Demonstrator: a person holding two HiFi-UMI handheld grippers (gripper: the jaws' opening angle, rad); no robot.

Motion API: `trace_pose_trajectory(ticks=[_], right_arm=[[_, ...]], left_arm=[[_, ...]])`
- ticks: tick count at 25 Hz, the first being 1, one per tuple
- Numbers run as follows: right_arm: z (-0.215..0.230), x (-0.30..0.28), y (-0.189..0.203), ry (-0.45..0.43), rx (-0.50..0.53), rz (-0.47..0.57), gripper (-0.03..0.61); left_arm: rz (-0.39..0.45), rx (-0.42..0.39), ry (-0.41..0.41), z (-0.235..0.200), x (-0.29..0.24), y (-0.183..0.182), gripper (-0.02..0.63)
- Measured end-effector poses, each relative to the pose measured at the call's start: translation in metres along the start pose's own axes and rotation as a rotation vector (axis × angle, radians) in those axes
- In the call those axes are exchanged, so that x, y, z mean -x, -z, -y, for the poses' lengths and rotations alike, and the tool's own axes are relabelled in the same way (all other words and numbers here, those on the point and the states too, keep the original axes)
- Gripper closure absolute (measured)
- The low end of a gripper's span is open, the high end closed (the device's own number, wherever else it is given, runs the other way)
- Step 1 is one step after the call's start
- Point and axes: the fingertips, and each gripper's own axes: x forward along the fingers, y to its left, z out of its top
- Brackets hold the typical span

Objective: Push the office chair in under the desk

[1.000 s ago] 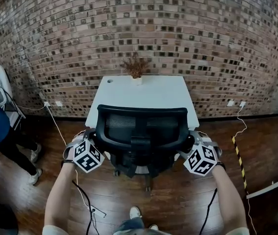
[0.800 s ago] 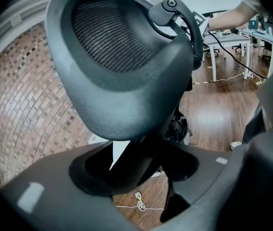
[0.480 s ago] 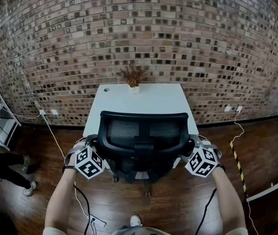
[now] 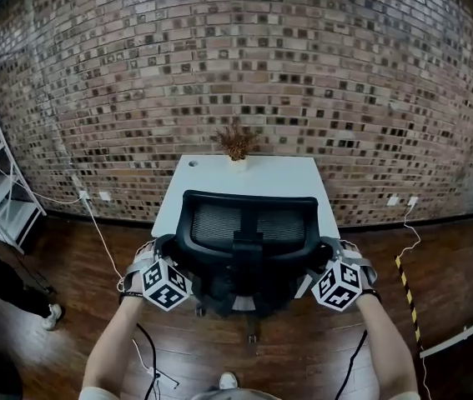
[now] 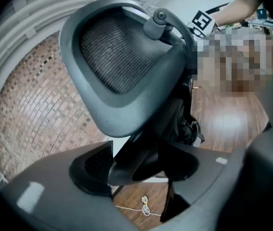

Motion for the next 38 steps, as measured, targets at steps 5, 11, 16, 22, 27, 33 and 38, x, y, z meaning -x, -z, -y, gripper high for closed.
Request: trace_pose_trajectory(ticks=[5,11,16,22,27,33,38], right_arm=[[0.001,0.032,0.001,0.043,-0.054,0.037,0.296],[-0.019,0.065,-0.011,0.070,-0.118,0.124,0.481],[-0.040,0.095,-0.023,0.055,-0.215,0.188,0.545],[-0.071,0.123,-0.052,0.063,-0.238,0.262,0.578],[-0.099,0.148,-0.075,0.052,-0.277,0.295,0.578],[-0.136,0.182,-0.113,0.017,-0.371,0.350,0.578],[-0.177,0.216,-0.156,-0.017,-0.467,0.441,0.578]], left_arm=[[0.048,0.093,-0.055,0.003,0.033,-0.013,0.308],[0.088,0.171,-0.087,0.031,0.078,-0.028,0.359],[0.142,0.271,-0.100,0.066,0.127,-0.049,0.422],[0.195,0.386,-0.089,0.099,0.164,-0.062,0.533],[0.238,0.438,-0.077,0.116,0.194,-0.068,0.597],[0.291,0.505,-0.063,0.125,0.244,-0.057,0.597],[0.341,0.597,-0.070,0.138,0.287,-0.038,0.597]])
